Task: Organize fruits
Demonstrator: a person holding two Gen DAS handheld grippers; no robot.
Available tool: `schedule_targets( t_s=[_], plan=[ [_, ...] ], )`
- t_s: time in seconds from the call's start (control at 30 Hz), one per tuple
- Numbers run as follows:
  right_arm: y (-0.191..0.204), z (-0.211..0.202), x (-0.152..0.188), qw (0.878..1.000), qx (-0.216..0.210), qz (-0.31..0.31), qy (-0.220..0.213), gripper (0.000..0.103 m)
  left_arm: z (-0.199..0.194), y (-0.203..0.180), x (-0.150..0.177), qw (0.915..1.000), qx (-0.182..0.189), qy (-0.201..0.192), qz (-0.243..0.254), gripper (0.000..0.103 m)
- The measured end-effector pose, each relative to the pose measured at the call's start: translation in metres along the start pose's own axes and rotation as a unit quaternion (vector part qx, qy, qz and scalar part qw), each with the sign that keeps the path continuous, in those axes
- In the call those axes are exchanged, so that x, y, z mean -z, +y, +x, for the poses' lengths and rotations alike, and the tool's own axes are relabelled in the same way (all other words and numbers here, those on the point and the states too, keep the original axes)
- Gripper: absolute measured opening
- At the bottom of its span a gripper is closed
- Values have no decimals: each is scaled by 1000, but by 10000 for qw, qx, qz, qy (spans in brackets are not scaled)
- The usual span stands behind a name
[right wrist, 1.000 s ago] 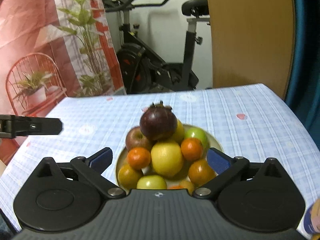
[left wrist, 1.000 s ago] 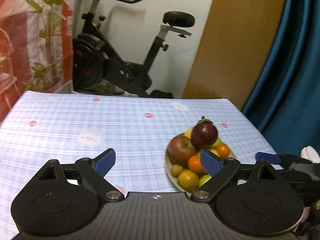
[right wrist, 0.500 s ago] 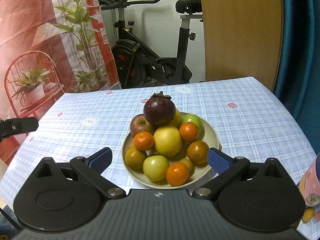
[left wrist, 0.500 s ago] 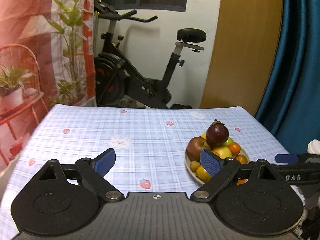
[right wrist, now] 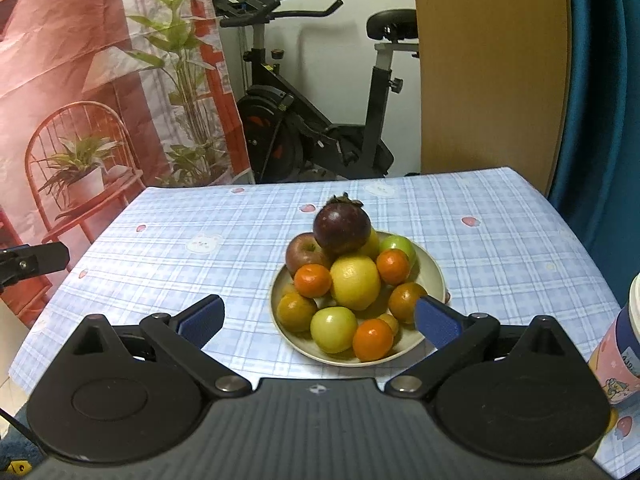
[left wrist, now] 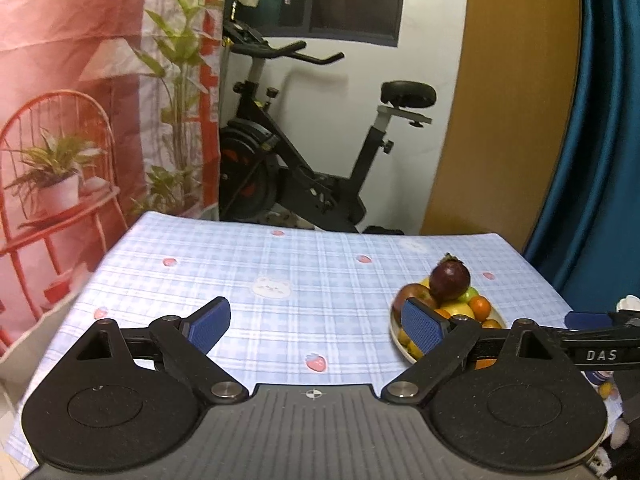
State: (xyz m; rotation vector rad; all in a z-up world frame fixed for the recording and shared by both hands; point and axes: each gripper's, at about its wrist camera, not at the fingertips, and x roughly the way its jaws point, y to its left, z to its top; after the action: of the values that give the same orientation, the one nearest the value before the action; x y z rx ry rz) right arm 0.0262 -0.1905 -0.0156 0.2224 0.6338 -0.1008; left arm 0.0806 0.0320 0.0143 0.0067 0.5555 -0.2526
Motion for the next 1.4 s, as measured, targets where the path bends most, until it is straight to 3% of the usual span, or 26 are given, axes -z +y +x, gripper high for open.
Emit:
schedule_targets(
  t_s=[0.57, 1.4],
  plan=[
    [10, -9, -4, 9998, -30, -130, -178, 103, -8, 4, -2, 9995, -278, -117, -70, 94],
    [12, -8, -4, 9997, -47, -114, -191, 103, -10, 3, -3, 9991, -406, -119, -58, 95]
  ],
)
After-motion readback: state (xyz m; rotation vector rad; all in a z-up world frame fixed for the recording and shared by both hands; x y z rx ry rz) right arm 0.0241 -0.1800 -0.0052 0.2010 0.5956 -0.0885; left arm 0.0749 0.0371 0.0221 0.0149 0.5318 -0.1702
